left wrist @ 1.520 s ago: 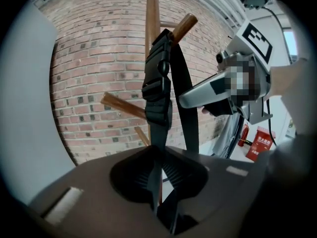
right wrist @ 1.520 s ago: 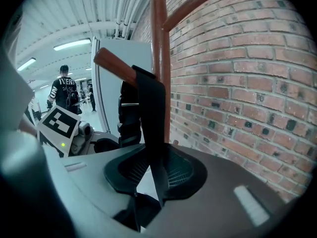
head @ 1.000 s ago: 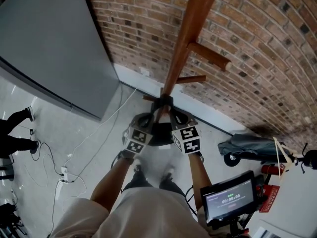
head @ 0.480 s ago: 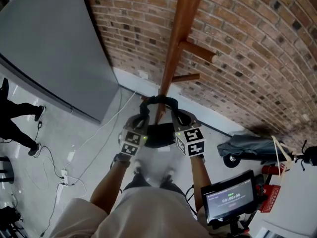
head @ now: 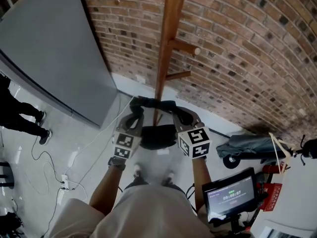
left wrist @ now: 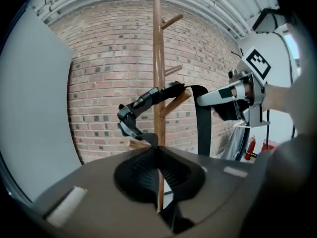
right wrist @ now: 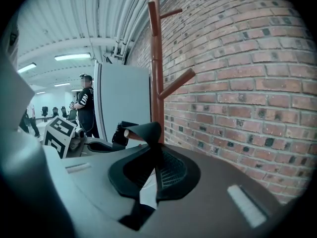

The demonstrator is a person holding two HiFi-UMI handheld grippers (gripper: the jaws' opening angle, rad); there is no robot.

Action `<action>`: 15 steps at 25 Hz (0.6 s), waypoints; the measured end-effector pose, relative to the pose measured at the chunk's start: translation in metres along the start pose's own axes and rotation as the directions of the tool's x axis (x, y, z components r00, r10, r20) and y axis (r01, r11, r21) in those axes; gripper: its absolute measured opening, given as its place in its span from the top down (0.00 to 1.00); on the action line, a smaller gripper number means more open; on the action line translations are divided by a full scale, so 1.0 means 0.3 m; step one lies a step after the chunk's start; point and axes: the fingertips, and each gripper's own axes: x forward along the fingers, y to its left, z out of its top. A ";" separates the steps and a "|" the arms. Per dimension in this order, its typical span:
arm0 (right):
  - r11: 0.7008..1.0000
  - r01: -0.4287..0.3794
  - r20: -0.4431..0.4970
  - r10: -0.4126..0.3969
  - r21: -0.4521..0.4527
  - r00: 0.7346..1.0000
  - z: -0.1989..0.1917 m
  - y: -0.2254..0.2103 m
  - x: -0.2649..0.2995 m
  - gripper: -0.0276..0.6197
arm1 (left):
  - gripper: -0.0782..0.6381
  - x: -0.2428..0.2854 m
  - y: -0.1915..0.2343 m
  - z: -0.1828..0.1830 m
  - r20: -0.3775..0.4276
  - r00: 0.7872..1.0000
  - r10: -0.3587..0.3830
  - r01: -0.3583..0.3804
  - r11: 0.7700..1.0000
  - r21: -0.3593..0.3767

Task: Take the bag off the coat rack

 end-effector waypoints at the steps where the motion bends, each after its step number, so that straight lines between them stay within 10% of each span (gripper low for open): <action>1: 1.000 -0.002 0.011 0.002 0.000 1.000 0.017 0.003 -0.012 0.95 | 0.89 -0.011 0.001 0.016 0.009 1.000 0.002 -0.002 1.000 0.001; 15: 1.000 -0.028 0.156 0.029 -0.005 0.987 0.214 0.058 -0.195 0.95 | 0.88 -0.172 -0.015 0.231 0.125 0.992 0.014 -0.016 1.000 0.019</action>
